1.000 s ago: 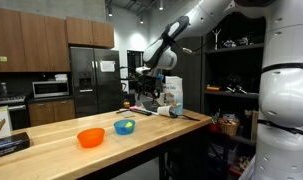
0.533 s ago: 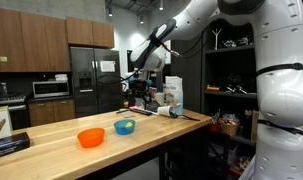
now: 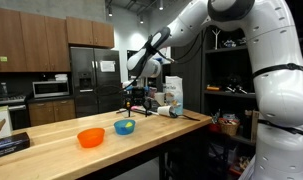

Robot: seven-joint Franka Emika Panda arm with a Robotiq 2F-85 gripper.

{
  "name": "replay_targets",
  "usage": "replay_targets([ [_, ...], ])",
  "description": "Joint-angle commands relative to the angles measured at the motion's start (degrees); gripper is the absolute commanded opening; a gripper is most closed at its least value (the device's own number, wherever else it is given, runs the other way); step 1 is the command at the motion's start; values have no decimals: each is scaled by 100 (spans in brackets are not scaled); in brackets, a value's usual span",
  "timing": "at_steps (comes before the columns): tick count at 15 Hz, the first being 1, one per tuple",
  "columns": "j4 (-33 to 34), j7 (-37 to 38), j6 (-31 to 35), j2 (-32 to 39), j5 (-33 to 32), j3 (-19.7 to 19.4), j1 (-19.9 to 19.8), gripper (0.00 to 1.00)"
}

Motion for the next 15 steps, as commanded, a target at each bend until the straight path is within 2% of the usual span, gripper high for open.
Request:
replay_targets([
  [1, 218, -196, -105, 278, -182, 136, -164, 100],
  [15, 423, -719, -176, 788, 212, 317, -626, 100],
])
